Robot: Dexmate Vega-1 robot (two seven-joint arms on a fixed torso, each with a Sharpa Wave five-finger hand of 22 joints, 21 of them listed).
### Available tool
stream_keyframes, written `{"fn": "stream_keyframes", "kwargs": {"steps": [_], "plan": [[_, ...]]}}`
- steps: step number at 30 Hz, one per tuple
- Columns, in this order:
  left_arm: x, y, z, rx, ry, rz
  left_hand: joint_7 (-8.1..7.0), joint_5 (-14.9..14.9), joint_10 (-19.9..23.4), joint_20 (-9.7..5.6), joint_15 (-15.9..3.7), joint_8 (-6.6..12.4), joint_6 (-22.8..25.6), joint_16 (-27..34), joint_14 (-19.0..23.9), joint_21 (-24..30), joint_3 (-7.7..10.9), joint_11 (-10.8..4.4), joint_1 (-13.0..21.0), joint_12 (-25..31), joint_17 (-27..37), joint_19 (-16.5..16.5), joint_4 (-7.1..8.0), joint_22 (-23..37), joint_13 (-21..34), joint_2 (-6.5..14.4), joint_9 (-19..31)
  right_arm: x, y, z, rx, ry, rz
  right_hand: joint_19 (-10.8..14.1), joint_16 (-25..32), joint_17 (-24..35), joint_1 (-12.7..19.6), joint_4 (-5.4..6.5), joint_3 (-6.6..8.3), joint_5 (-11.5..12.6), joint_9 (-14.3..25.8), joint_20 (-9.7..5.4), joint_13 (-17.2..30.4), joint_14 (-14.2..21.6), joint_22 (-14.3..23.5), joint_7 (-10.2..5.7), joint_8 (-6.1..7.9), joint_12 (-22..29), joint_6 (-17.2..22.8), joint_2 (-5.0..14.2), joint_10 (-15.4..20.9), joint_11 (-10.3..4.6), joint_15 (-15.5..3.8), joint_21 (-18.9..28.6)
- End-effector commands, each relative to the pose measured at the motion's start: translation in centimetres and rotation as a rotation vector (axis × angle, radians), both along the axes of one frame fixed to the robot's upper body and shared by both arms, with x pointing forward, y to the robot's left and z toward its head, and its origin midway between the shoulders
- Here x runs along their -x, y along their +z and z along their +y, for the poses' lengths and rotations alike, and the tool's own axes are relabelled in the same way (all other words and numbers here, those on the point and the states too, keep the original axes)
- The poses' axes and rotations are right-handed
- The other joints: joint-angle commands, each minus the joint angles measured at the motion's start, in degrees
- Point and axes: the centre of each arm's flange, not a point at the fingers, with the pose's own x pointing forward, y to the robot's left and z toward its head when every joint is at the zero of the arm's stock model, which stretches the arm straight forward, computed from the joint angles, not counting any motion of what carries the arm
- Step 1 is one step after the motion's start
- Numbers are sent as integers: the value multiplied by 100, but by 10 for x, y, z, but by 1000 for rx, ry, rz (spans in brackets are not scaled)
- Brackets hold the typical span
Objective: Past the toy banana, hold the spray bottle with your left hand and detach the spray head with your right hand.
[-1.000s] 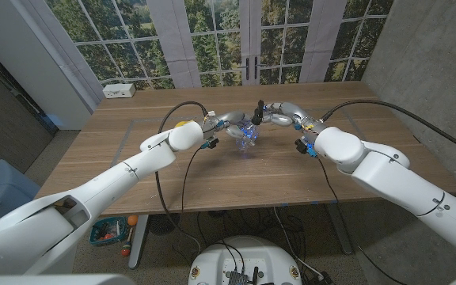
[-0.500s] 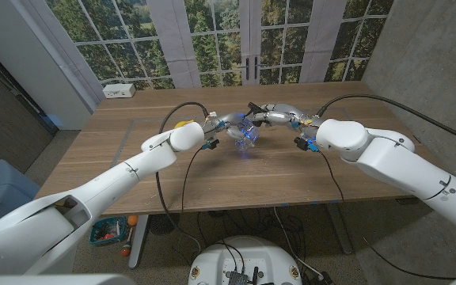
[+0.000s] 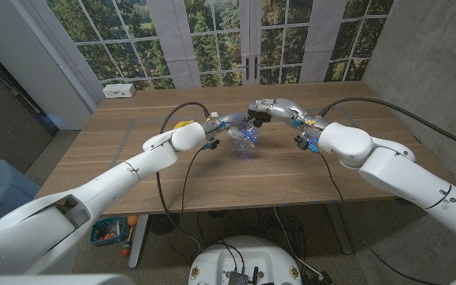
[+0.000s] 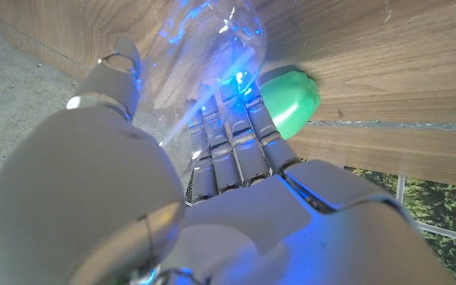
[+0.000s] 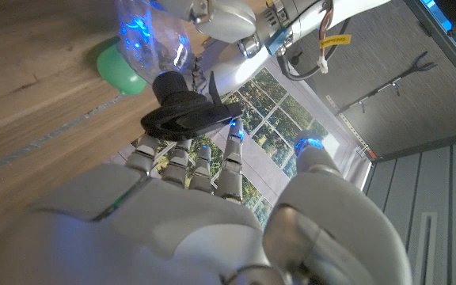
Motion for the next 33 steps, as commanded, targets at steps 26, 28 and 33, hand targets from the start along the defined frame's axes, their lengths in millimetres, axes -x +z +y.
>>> {"fn": "stream_keyframes", "kwargs": {"steps": [26,28,33], "plan": [[11,0,-2,23,-1,-43,-822,18,1376,-388,-1532,61,1001,-9,813,199,527,-1317,1149,-19,72,-55,463,-34,308,1239,42,-11,-54,-31,-180,-281,-3,988,390,-196,-1043,-86,-302,-5,-109,-200,-520,1179,96,363,-897,-122,-2634,356,723,558,-38,-23],[11,0,-1,26,2,-43,-829,18,1380,-389,-1531,61,1002,-13,814,212,527,-1316,1147,-22,76,-59,464,-38,312,1238,43,-10,-54,-31,-189,-285,-10,1293,586,-122,-1088,-129,-315,3,-116,-287,-517,1554,155,319,-829,-49,-2494,369,906,423,-211,140],[13,0,1,26,-1,-48,-818,18,1389,-388,-1531,59,1002,-21,815,235,528,-1317,1146,-31,83,-70,463,-43,315,1236,43,-9,-53,-28,-175,-280,-17,2074,880,-33,-1091,-237,-319,26,-120,-423,-541,2196,205,302,-825,-26,-2449,336,1036,308,-316,527]]}}
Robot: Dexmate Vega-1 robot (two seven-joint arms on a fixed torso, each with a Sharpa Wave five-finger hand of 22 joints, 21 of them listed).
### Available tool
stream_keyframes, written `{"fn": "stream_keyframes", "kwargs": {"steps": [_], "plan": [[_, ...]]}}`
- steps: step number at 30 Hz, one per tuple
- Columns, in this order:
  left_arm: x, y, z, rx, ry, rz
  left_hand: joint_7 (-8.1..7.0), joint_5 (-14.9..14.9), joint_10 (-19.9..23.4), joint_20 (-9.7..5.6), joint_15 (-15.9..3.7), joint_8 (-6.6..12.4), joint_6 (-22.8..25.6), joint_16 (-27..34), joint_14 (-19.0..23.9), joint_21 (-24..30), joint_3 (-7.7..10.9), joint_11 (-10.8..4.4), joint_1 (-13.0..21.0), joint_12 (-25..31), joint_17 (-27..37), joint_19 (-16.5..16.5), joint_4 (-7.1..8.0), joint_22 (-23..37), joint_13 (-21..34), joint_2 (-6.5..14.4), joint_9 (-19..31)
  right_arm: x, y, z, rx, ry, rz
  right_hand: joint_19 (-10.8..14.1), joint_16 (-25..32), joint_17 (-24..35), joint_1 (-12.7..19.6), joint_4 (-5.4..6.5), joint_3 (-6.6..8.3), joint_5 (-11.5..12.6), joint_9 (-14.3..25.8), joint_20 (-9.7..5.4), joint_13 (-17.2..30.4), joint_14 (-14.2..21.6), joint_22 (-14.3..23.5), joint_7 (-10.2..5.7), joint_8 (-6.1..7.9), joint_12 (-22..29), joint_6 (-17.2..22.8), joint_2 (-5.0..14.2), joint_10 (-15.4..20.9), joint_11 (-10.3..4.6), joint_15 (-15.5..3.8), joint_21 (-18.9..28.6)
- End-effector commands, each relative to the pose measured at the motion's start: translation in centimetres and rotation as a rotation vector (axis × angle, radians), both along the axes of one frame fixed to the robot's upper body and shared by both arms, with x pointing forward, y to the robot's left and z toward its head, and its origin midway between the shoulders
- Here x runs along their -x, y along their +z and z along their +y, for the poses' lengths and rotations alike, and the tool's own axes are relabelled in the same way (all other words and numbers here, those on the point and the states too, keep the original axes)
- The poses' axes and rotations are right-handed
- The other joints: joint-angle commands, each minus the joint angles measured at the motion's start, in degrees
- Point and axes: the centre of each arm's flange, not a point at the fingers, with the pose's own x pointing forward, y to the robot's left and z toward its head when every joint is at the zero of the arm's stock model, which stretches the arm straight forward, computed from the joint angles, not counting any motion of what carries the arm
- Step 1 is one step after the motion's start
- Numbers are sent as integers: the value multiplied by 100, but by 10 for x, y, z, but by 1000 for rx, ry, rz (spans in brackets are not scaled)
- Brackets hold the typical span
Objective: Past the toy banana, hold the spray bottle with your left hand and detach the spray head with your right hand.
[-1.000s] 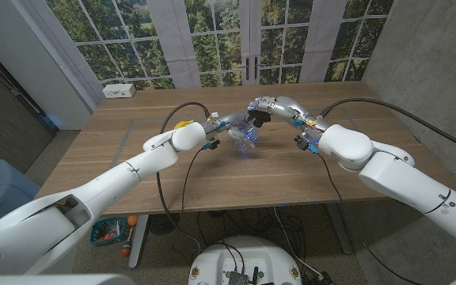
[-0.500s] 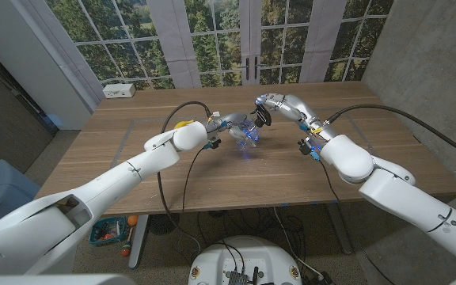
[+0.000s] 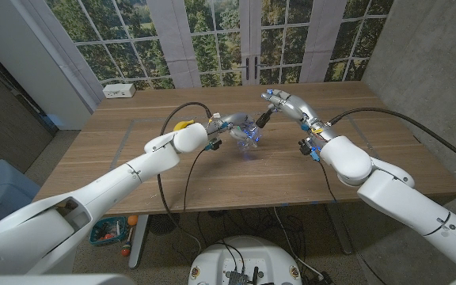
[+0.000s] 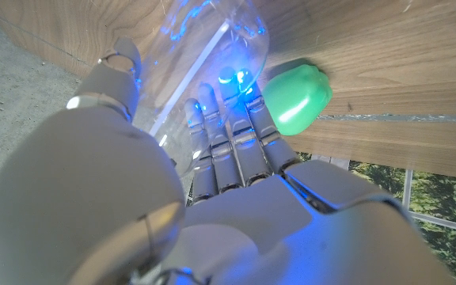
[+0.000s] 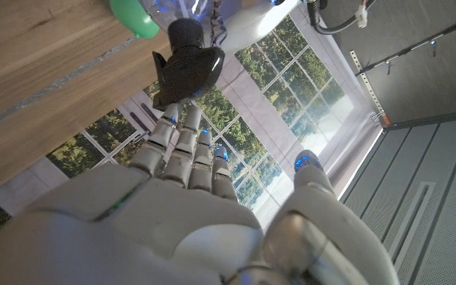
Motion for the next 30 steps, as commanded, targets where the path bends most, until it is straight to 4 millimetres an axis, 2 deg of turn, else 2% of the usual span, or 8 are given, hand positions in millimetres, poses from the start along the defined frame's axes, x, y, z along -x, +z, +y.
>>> {"fn": "stream_keyframes", "kwargs": {"steps": [1,6,9,11,14,18,24,30], "plan": [[6,1,4,17,-9,-22,-819,18,1391,-376,-1510,29,1017,6,794,43,515,-1316,1146,5,17,-38,477,4,68,1236,15,-1,-3,3,-7,-73,22,627,226,70,-20,-98,7,31,16,-121,-7,517,74,-49,0,48,4,-66,128,-48,-115,320],[7,1,4,19,-10,-25,-824,18,1393,-377,-1509,26,1007,-3,798,72,517,-1315,1142,-10,28,-58,479,-4,71,1237,22,-1,-2,5,-7,-80,22,755,71,-10,-5,-132,10,37,18,-155,-42,297,68,-146,-51,-84,-152,-99,-172,-57,-30,400],[8,0,6,20,-5,-25,-819,18,1393,-380,-1509,27,1016,-7,803,89,519,-1315,1140,-19,32,-60,479,-8,72,1237,20,3,-6,2,-65,-131,-45,675,-54,-76,-28,-110,20,41,34,-78,-72,136,48,-62,13,-86,-68,-57,-237,-96,77,392],[8,0,7,24,-4,-24,-822,18,1395,-380,-1508,25,1015,-11,804,99,520,-1315,1139,-22,35,-66,479,-10,76,1236,19,5,-9,1,-93,-135,-79,819,41,-76,20,-134,72,70,112,-178,-13,392,22,215,302,168,624,30,333,-144,-43,475],[9,0,8,29,3,-26,-827,18,1400,-380,-1508,25,1013,-14,806,112,521,-1315,1138,-23,38,-62,479,-13,82,1235,23,11,-18,-4,-214,-127,-210,1158,437,91,454,-265,270,220,317,-365,294,1039,10,280,817,685,1643,159,1420,-131,-215,688],[9,0,8,34,3,-30,-815,18,1398,-381,-1507,20,1007,-21,809,133,524,-1313,1133,-31,44,-69,481,-18,90,1237,22,15,-24,-6,-247,-106,-281,1665,1127,727,814,-205,266,380,770,-439,987,2033,92,405,1685,1514,2914,78,2455,-145,-257,1165],[10,0,6,31,3,-32,-828,17,1396,-379,-1508,18,1024,-31,817,166,527,-1315,1128,-55,54,-82,479,-24,86,1232,14,16,-28,-9,-279,-96,-330,1680,1135,883,865,-200,264,433,966,-455,1242,1992,114,470,2007,1700,3289,53,2518,-182,-265,1285],[10,1,4,34,3,-36,-828,17,1416,-381,-1509,14,1013,-40,822,194,529,-1316,1125,-58,62,-91,478,-29,97,1228,20,16,-32,-13,-287,-77,-360,2096,1463,1190,929,-172,360,602,1504,-561,1816,2944,196,514,2747,2368,3904,82,3382,-282,-406,1779]]}}
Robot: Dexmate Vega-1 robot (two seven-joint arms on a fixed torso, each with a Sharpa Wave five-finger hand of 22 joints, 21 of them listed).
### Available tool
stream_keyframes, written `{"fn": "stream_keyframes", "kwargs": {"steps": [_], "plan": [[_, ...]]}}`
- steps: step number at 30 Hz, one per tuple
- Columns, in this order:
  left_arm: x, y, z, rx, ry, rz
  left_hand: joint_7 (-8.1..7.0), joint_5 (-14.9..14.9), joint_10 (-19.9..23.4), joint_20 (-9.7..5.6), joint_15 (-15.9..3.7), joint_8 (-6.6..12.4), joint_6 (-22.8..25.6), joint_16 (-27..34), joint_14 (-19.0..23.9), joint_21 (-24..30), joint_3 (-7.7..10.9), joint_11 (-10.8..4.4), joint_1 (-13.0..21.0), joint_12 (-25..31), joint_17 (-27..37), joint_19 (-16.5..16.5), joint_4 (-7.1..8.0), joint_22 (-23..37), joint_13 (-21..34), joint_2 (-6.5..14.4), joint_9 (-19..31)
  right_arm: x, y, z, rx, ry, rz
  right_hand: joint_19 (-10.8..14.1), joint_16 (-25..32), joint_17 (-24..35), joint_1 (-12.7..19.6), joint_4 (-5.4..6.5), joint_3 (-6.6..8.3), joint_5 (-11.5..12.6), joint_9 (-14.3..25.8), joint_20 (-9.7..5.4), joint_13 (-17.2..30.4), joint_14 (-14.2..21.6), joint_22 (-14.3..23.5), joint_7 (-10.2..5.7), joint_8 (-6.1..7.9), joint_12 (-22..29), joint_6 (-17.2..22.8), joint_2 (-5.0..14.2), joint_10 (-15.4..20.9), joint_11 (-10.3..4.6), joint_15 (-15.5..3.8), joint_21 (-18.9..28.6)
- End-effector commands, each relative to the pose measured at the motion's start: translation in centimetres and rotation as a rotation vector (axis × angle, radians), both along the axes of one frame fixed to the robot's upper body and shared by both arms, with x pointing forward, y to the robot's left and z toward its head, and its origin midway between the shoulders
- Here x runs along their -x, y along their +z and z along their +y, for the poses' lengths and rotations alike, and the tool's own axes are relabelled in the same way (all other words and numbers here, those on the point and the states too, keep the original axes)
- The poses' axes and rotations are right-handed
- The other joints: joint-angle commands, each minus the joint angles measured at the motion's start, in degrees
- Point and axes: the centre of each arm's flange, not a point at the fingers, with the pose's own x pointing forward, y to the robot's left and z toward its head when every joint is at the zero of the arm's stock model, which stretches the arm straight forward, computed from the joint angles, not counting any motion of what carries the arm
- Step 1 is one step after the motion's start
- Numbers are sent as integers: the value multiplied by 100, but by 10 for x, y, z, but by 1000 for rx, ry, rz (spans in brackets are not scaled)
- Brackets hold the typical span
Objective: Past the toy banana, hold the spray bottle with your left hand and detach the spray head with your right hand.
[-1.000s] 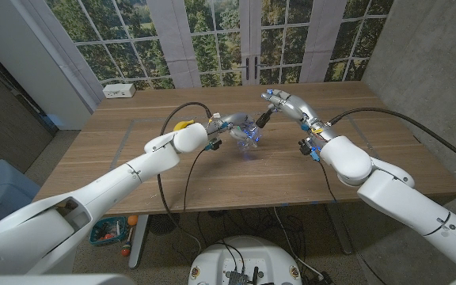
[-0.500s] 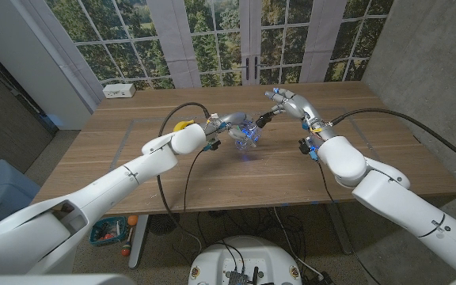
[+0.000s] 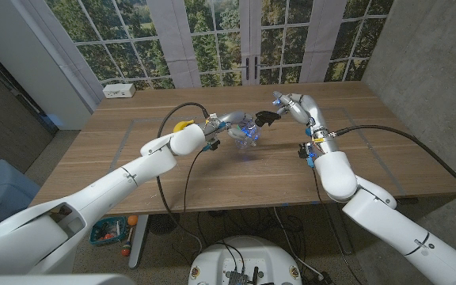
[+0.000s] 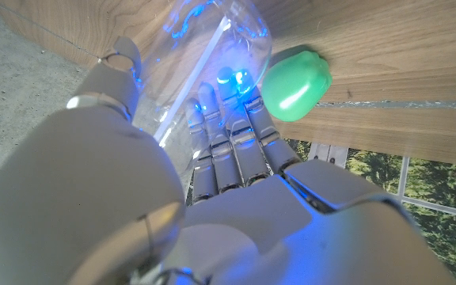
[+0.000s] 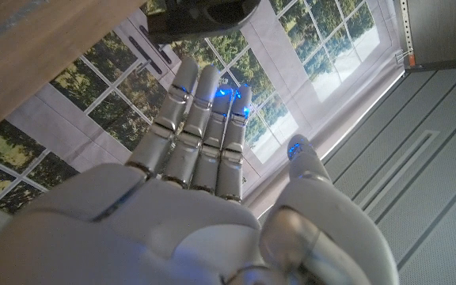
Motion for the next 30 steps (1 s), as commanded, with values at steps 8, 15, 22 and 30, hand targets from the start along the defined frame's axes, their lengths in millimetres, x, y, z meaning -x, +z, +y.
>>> {"fn": "stream_keyframes", "kwargs": {"steps": [8,15,22,30], "plan": [[2,5,-3,19,-3,-17,-840,16,1398,-397,-1457,9,995,7,774,69,522,-1336,1122,-11,34,-57,486,3,15,1223,22,1,-10,-7,18,70,-37,473,186,233,44,25,172,175,355,-127,380,818,96,143,738,548,821,-1,964,-19,-52,593],[4,7,-5,23,-23,-23,-850,16,1410,-400,-1458,7,989,2,781,93,523,-1336,1121,-15,43,-61,484,-1,25,1220,27,-4,-5,-6,73,81,50,169,-280,-185,-222,156,152,114,68,-76,57,517,55,140,582,206,787,44,792,94,115,635],[6,9,-6,25,-47,-26,-833,16,1406,-401,-1456,3,991,-6,786,118,528,-1336,1118,-26,52,-75,485,-5,35,1221,26,-14,0,-4,113,63,143,-36,-416,-235,-666,380,-1,-93,-161,-44,-156,314,12,199,415,-43,765,74,703,191,210,648],[7,8,-4,16,-62,-19,-845,16,1402,-404,-1456,-1,995,-16,791,148,533,-1337,1115,-46,63,-87,484,-11,38,1218,26,-21,4,-3,126,26,158,-338,-729,-462,-1472,818,-299,-617,-530,-14,-490,-120,-81,364,144,-477,782,115,506,332,295,622]]}}
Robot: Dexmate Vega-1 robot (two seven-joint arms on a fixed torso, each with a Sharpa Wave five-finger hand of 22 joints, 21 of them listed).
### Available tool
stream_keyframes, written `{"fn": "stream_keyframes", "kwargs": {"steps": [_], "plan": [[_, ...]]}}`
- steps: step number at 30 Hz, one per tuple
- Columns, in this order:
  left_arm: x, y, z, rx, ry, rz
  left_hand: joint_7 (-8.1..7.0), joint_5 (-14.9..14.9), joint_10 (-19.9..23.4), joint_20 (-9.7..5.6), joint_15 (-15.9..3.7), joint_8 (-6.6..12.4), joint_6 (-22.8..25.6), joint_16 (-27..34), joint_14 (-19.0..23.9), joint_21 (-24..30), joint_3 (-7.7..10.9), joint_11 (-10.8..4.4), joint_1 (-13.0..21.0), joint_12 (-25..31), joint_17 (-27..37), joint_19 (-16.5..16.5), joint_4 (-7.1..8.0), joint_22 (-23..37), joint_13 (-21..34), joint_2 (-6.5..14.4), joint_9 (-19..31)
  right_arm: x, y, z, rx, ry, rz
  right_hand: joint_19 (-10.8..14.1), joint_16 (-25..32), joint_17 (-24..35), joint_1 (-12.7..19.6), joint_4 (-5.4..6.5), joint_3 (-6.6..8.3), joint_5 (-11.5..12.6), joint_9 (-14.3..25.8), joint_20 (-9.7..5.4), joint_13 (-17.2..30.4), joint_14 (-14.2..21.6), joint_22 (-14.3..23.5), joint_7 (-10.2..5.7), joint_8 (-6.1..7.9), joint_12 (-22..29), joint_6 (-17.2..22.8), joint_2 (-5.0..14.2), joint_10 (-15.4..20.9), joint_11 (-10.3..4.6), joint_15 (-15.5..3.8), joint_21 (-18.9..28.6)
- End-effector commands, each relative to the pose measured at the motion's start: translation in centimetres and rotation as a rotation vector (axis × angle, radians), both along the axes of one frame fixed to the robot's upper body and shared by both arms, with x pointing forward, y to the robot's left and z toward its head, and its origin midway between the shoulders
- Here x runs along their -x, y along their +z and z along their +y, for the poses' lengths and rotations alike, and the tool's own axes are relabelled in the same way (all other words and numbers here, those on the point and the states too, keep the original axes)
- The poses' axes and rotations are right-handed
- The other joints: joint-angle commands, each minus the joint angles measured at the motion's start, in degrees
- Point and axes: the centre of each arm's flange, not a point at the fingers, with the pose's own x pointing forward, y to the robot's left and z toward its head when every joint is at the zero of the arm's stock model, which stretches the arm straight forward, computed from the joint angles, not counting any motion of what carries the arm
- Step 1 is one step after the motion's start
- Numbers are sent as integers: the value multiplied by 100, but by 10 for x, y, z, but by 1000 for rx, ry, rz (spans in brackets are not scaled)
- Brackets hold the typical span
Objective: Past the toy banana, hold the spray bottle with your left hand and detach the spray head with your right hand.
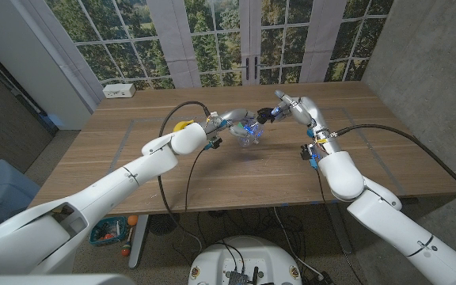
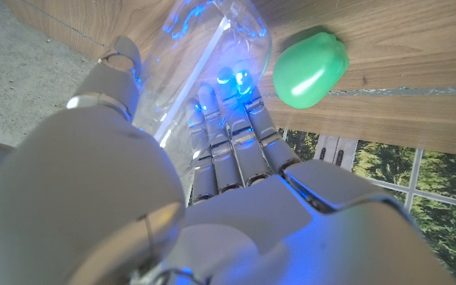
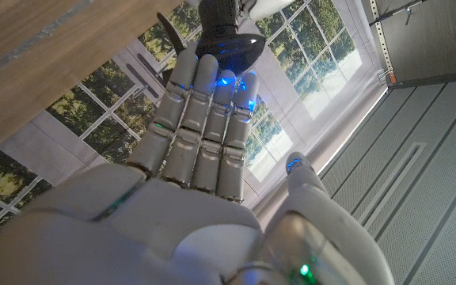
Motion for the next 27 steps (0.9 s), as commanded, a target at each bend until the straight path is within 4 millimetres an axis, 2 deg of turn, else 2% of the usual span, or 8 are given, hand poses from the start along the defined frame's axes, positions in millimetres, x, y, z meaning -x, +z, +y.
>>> {"fn": "stream_keyframes", "kwargs": {"steps": [1,4,7,9,11,14,20,27], "plan": [[2,2,3,-7,-25,4,-848,16,1376,-401,-1456,23,982,32,790,54,535,-1355,1114,-3,36,-28,484,8,-1,1219,33,-18,-1,1,57,-44,123,-243,-269,-173,-463,278,-130,-276,-243,7,-220,-437,-68,127,-234,-363,-92,51,-269,60,-18,-19],[1,0,3,-19,-38,11,-842,16,1391,-405,-1457,25,987,28,789,63,536,-1356,1111,0,39,-30,485,6,4,1218,35,-23,1,3,65,-52,127,-452,-531,-408,-667,367,-173,-311,-425,-42,-383,-762,-142,168,-416,-561,-152,26,-350,82,-22,-103],[0,-1,2,-25,-47,16,-848,16,1396,-409,-1456,25,994,23,789,73,537,-1355,1108,-1,42,-35,486,5,11,1218,33,-25,3,4,71,-65,121,-542,-646,-522,-724,381,-174,-310,-511,-61,-459,-890,-172,203,-535,-672,-243,15,-451,114,-41,-144],[0,-2,2,-34,-52,21,-847,17,1394,-409,-1456,22,991,20,790,78,538,-1353,1105,-4,44,-37,488,4,14,1219,33,-29,5,4,74,-65,130,-597,-722,-597,-739,371,-168,-308,-568,-56,-508,-981,-187,227,-594,-750,-240,3,-533,121,-23,-170],[-1,-3,2,-36,-53,22,-853,17,1391,-410,-1457,23,993,18,789,84,538,-1352,1105,-7,45,-38,486,3,16,1216,34,-30,6,4,74,-70,130,-722,-799,-664,-724,333,-145,-300,-644,-46,-573,-1106,-203,217,-732,-852,-381,8,-637,111,2,-224],[-2,-4,2,-43,-56,27,-850,17,1395,-411,-1458,20,1000,15,792,94,539,-1353,1103,-11,49,-43,485,1,20,1214,28,-32,8,6,80,-74,130,-927,-866,-654,-700,280,-108,-295,-735,58,-657,-1349,-212,212,-915,-1026,-552,38,-866,89,28,-308],[-6,-5,2,-51,-53,34,-852,17,1393,-413,-1458,19,996,5,797,119,543,-1353,1101,-26,57,-54,482,-2,26,1210,35,-37,14,14,132,-57,145,-1194,-943,-616,-694,209,-75,-295,-824,123,-712,-1695,-215,74,-1239,-1255,-950,52,-1238,18,22,-422],[-14,-5,5,-35,-17,42,-847,18,1402,-415,-1457,10,996,-7,799,145,548,-1356,1099,-42,64,-69,482,-5,26,1210,26,-35,21,23,189,9,149,-1344,-953,-597,-689,175,-64,-293,-839,137,-702,-1785,-215,24,-1320,-1299,-1009,49,-1318,-35,-28,-484]]}}
